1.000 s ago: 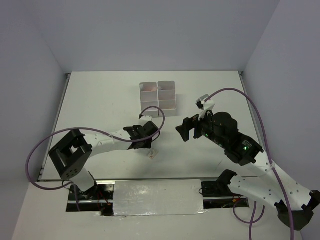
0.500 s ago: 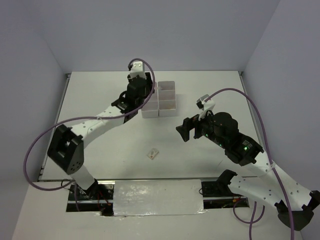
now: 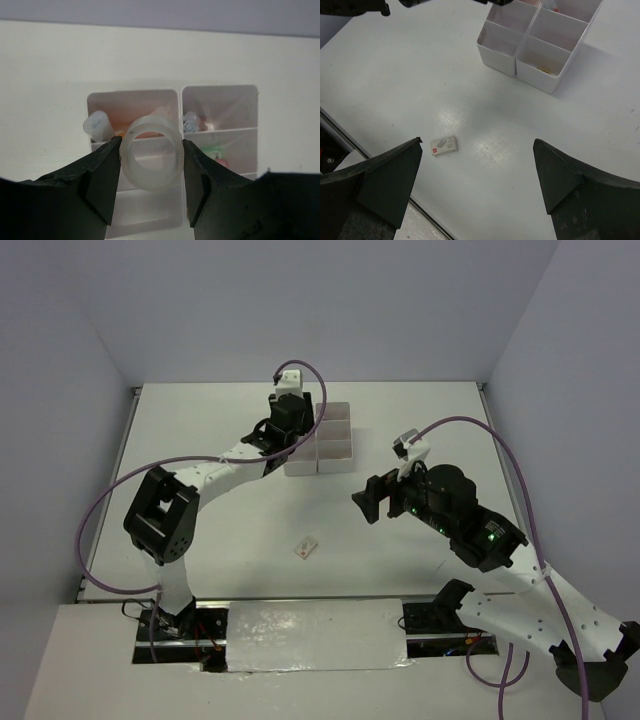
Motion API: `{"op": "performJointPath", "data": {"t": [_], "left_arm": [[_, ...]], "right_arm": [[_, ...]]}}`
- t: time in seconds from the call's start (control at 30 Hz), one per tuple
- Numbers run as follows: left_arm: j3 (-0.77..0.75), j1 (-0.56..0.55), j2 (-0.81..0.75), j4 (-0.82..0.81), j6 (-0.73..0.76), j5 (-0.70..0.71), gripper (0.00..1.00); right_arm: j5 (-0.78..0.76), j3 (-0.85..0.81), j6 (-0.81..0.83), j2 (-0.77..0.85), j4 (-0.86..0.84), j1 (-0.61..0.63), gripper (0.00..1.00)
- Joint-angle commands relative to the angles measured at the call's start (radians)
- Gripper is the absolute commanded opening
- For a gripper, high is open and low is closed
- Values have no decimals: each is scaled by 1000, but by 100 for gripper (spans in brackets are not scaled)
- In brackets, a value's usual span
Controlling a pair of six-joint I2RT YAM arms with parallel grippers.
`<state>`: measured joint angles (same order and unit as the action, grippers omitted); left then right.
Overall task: Sort the stationery into containers
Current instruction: Place the stationery in the storage box.
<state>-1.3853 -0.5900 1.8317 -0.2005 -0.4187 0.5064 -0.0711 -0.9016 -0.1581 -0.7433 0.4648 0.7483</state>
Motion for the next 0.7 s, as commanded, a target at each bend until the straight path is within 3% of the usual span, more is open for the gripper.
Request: {"op": "performJointPath", "data": {"t": [0.0,0.3,0.67], "left_arm": [[55,-2,-26,-60,-31,-11,0],[55,-1,29,-102,-8,-19,6],[57,4,57,-106,6,-46,26]], "right_arm": [[8,3,14,-5,-26,2,100],[22,4,15,-8,-25,3,100],[30,6,17,-14,-26,2,100]]}}
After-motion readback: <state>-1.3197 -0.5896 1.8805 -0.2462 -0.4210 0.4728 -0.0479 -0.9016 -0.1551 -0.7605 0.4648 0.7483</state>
